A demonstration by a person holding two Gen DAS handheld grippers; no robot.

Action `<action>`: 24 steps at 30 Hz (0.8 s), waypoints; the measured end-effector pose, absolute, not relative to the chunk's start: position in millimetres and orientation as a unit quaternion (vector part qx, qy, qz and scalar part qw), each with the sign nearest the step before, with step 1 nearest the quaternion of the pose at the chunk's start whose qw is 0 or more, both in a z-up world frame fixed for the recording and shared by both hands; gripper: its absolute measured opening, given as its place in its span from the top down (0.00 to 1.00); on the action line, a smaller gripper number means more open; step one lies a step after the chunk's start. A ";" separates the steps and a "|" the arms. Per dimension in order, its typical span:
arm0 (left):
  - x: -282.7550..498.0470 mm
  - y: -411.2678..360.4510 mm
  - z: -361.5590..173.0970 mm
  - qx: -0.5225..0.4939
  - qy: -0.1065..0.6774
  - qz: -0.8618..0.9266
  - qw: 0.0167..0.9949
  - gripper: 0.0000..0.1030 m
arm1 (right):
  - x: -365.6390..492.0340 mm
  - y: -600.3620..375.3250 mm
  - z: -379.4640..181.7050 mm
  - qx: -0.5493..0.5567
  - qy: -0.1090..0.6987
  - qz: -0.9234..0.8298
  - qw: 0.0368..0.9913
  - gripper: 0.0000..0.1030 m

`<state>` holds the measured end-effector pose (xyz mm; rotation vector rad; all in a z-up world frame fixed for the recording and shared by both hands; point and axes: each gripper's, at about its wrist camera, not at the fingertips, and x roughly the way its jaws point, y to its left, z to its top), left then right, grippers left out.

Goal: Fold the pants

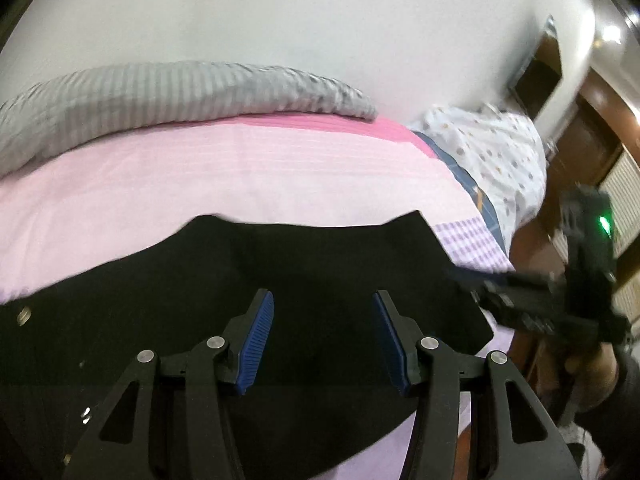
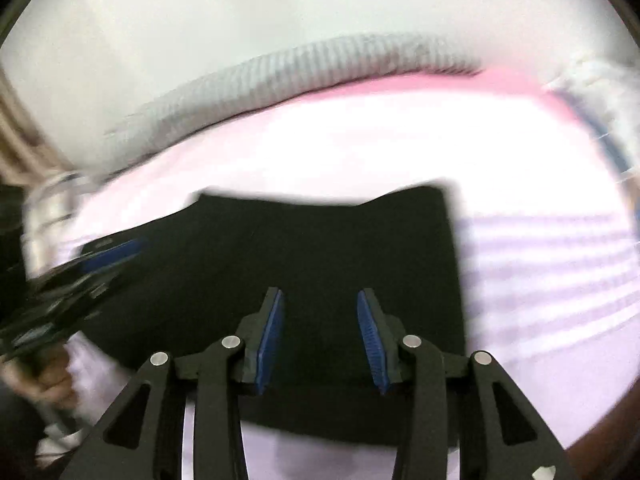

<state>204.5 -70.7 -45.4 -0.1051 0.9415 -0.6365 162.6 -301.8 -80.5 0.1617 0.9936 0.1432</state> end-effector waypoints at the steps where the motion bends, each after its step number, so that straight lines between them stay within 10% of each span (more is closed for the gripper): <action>1: 207.2 -79.8 -47.2 -0.045 0.448 -0.308 0.838 0.49 | 168.9 -308.7 -82.9 0.072 0.477 0.052 0.874 0.64; 24: 184.6 -110.6 -102.3 0.033 0.509 -0.328 0.795 0.49 | 171.5 -315.5 -117.6 0.055 0.521 0.045 0.851 0.64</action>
